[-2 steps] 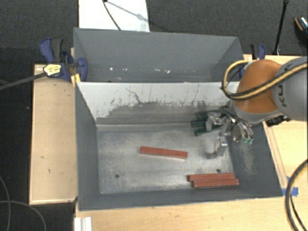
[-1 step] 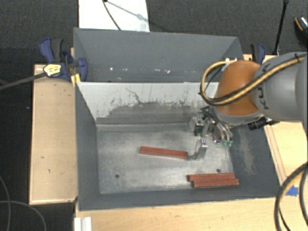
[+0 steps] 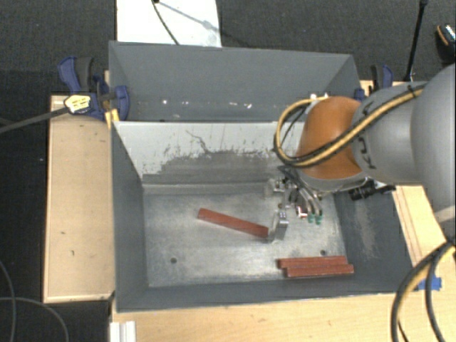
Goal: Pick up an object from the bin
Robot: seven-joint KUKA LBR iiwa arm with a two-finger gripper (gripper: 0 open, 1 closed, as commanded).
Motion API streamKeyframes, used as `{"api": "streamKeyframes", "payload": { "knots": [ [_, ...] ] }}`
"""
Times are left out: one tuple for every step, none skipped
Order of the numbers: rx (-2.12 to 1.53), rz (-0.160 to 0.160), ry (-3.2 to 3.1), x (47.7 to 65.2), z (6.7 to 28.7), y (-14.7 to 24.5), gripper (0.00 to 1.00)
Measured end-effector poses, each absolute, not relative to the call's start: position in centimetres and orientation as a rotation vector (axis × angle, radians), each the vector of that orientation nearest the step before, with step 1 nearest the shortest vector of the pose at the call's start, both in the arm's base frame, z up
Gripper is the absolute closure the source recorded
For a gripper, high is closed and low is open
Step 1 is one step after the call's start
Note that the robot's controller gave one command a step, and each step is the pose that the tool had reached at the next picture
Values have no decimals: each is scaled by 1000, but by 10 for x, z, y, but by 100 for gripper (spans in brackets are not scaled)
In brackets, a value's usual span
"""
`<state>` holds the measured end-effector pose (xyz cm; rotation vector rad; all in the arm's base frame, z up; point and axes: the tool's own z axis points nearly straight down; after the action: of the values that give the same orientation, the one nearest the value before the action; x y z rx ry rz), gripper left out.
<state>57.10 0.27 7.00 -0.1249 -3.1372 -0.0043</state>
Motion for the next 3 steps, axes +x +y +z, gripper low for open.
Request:
{"api": "streamKeyframes", "payload": {
  "knots": [
    [-124, 0, -3139, 572, 71, 0, 100],
    [-119, 0, -3139, 572, 71, -1, 0],
    [-29, -5, -3147, 584, 71, 54, 0]
  ]
}}
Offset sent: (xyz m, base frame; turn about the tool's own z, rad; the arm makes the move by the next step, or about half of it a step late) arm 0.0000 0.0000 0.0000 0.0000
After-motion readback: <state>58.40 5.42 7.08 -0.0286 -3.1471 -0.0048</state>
